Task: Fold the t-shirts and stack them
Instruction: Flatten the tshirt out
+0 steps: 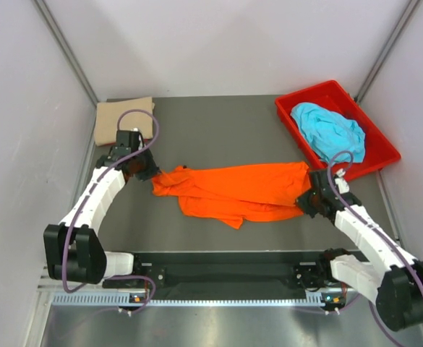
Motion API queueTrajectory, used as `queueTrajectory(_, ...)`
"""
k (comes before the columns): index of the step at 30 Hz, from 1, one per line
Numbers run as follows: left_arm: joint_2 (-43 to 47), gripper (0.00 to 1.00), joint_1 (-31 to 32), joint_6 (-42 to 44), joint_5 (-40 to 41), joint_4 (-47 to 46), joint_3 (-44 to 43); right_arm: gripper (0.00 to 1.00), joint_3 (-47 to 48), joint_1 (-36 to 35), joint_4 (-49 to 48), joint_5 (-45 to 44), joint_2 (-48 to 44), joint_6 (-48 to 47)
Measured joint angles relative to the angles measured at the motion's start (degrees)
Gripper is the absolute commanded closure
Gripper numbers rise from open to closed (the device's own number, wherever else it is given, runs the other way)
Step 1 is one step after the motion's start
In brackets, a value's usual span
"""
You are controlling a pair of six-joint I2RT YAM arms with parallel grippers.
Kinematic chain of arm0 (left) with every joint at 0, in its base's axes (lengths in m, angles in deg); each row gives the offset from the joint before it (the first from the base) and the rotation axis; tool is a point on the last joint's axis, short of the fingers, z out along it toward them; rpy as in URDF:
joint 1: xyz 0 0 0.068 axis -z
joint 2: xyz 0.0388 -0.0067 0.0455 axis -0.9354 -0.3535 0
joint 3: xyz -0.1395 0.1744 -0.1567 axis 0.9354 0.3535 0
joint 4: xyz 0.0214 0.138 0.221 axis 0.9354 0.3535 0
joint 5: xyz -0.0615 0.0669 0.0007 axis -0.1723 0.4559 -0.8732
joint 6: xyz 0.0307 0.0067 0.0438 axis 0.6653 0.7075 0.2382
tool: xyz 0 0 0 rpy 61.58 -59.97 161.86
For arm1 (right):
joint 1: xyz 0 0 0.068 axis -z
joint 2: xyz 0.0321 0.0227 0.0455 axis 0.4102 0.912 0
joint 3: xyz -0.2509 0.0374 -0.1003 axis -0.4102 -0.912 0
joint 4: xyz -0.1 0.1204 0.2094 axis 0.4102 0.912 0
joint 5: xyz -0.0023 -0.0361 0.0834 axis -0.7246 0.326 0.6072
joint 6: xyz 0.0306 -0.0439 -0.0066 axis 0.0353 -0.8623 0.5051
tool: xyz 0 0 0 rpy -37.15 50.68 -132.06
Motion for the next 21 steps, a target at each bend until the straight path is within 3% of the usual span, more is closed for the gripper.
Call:
queueTrajectory(5,2.60,1.00,0.00,-0.90,1.16,5.60,-9.25,1.00,14.51,0.00,5.77,-2.56,-4.57,-8.98)
queueTrajectory(13,16.96,1.00,0.02,-4.96,6.10,9.22,-33.48,1.00,43.85,-0.02,12.55,-5.44,-16.15,-20.68)
queueTrajectory(21,27.85,1.00,0.04,-7.98,8.26,16.24,-52.48,1.00,57.64,-0.02,21.35,-6.97,-27.96,-21.66)
